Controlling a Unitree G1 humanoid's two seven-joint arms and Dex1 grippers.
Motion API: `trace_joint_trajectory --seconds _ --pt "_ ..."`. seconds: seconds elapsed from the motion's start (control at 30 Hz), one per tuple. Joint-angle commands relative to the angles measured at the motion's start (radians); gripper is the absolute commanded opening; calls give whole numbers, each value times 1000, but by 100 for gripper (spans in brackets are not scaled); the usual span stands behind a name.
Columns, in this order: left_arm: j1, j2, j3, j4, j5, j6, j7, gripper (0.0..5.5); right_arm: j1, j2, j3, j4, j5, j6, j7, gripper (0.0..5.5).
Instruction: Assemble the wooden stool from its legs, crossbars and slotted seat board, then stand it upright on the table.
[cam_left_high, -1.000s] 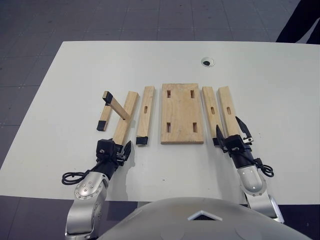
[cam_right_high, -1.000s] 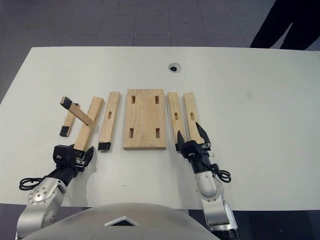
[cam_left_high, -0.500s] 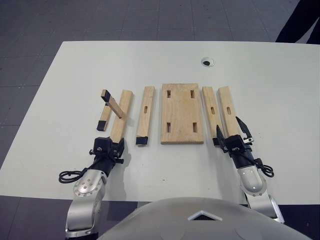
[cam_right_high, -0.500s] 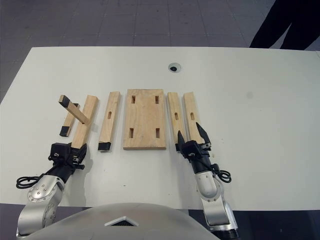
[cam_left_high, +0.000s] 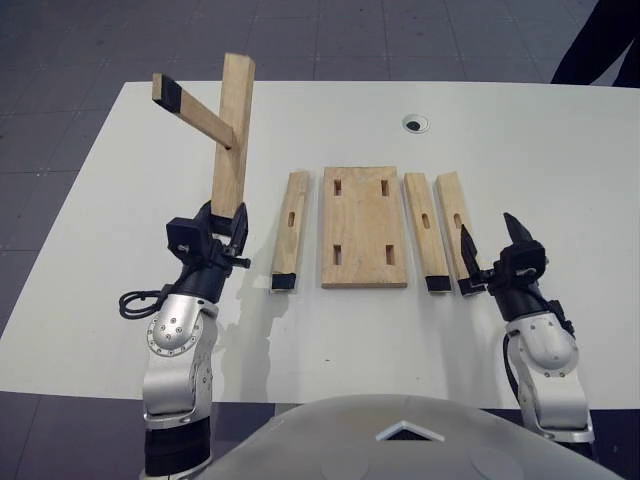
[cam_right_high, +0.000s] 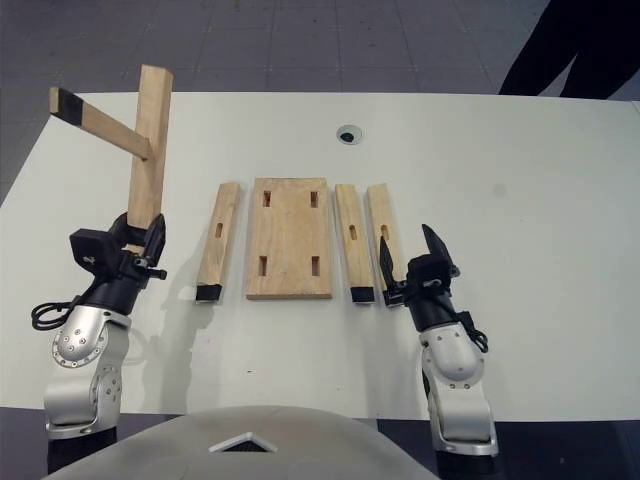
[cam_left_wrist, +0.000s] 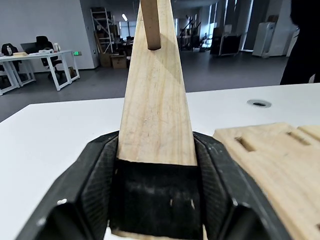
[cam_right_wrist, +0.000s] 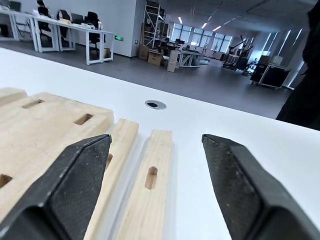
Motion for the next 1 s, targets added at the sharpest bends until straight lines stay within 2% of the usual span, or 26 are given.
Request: trace_joint_trajectory --seconds 0.03,0.13,0.27,0.6,0.8,1.0 --pt "-61 -9 -46 12 -146 25 -120 209 -59 -58 -48 -48 329 200 176 333" --pt "-60 10 -84 7 -249 76 -211 209 -97 -131 -86 -34 586 349 346 333" --pt "-27 53 -144 -17 -330 163 -300 209 -141 -200 -100 27 765 464 524 333" --pt "44 132 -313 -152 -547 344 -461 209 -206 -230 -24 94 844 570 751 333" --pt "64 146 -338 -198 -623 375 -466 209 -215 -237 -25 90 915 632 820 333" --pt "67 151 -339 -193 -650 372 -477 209 -169 -288 -55 59 999 673 966 333"
